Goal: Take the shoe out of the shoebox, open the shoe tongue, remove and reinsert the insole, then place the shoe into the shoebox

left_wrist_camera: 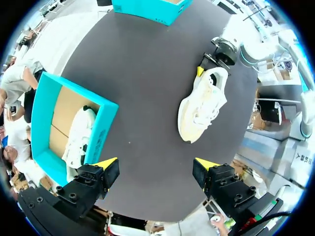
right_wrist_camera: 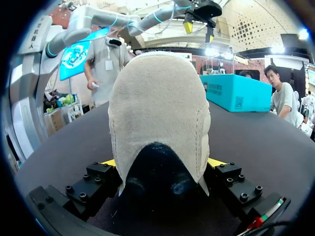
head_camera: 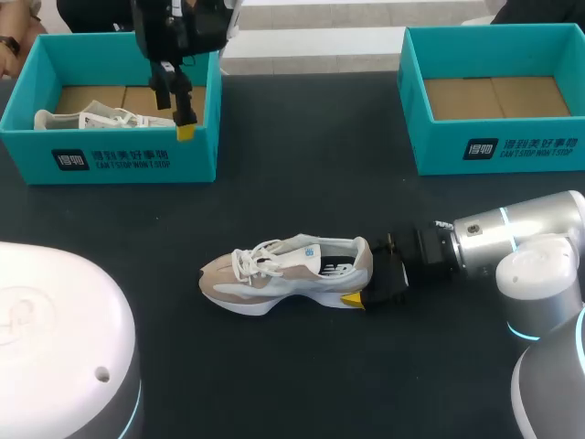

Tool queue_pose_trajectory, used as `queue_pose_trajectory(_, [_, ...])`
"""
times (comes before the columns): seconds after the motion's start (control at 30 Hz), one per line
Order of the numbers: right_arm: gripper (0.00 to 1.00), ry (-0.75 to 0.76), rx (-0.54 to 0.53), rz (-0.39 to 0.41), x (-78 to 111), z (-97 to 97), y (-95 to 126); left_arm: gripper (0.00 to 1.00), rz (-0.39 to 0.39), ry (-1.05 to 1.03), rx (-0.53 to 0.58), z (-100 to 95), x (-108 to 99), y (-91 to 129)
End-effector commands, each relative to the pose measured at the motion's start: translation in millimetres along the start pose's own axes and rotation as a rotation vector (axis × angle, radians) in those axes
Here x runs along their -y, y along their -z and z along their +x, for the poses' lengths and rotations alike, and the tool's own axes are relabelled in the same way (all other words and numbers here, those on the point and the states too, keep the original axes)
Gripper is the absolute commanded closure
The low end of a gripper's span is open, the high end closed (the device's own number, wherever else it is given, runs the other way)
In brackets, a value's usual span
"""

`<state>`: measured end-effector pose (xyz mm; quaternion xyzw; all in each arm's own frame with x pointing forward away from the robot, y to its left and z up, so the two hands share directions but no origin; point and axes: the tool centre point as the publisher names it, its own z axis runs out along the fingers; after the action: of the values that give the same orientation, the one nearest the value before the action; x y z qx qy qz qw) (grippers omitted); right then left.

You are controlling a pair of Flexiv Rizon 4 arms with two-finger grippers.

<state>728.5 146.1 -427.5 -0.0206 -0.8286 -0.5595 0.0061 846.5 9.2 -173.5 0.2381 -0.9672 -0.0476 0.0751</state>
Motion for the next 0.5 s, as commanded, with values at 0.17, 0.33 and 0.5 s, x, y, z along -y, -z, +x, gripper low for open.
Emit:
queue_pose_trajectory(0.17, [1.0,-0.001,0.001,0.004,4.3,-1.8,-10,0.0,-0.002,-0.001,0.001,-0.3,1,0])
queue_pose_trajectory(0.33, [1.0,-0.001,0.001,0.004,4.3,-1.8,-10,0.0,-0.002,-0.001,0.001,-0.3,1,0])
queue_pose_trajectory(0.5, [1.0,-0.001,0.001,0.004,4.3,-1.8,-10,0.0,-0.016,0.079,0.002,35.1,2,6])
